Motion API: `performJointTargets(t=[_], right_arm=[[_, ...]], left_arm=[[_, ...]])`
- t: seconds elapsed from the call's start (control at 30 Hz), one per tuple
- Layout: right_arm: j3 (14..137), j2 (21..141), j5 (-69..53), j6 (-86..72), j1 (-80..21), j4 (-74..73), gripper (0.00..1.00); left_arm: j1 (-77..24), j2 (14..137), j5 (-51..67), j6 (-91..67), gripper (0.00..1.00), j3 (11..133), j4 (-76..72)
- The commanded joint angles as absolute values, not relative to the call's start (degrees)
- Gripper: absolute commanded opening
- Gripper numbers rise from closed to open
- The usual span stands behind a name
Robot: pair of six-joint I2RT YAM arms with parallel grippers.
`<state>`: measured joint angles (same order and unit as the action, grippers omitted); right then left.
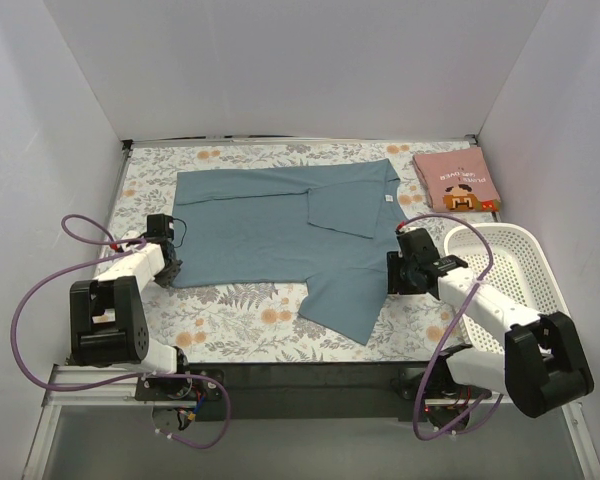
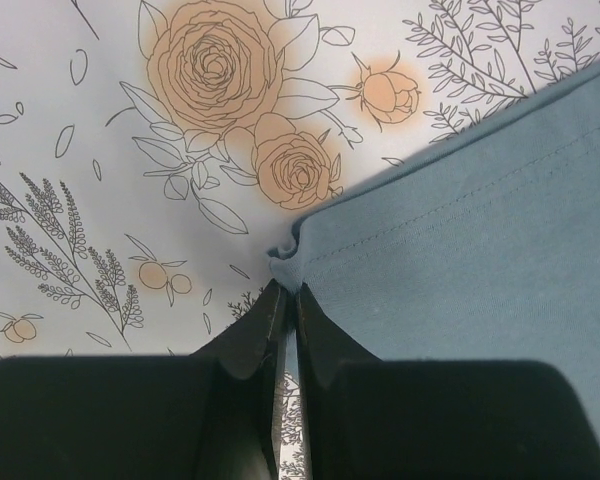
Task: Fold and stack the t-shirts
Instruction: Fold the tshirt
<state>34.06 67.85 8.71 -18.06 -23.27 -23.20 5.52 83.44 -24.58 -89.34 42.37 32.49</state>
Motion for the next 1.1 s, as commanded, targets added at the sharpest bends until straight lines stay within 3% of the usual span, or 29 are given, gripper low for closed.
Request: performJointTargets(t=[0.0, 0.2, 0.47, 0.7, 0.83, 0.97, 1.07], right_arm=[[35.3, 68.7, 6.7, -22.0, -21.3, -18.2, 0.50], [37.6, 72.0, 4.5, -23.2, -16.7, -15.3, 0.43], [38.1, 76.9, -1.3, -24.3, -15.0, -12.0, 0.42], [35.8, 79.2, 1.3, -24.5, -14.5, -9.6, 0.41], [33.8, 78.6, 2.2, -23.6, -13.9, -9.6, 0.29], [32.6, 76.2, 1.6, -22.9, -13.0, -10.1, 0.02], [33.7, 73.4, 2.0, -21.7, -12.7, -13.1, 0.01]], left_arm=[[5.9, 81.2, -25.3, -88.0, 0.00, 41.4, 33.4], [5.9, 80.7, -26.4, -87.8, 0.00, 41.7, 33.5], [5.9, 81.0, -26.5, -87.7, 0.00, 42.0, 33.1], [5.9, 80.8, -26.4, -87.6, 0.00, 42.0, 33.0], [5.8, 79.9, -26.5, -87.9, 0.00, 41.5, 33.3], [5.9, 79.2, -25.8, -88.2, 0.00, 42.0, 34.9], [5.9, 78.2, -26.0, -88.7, 0.00, 43.2, 37.1]])
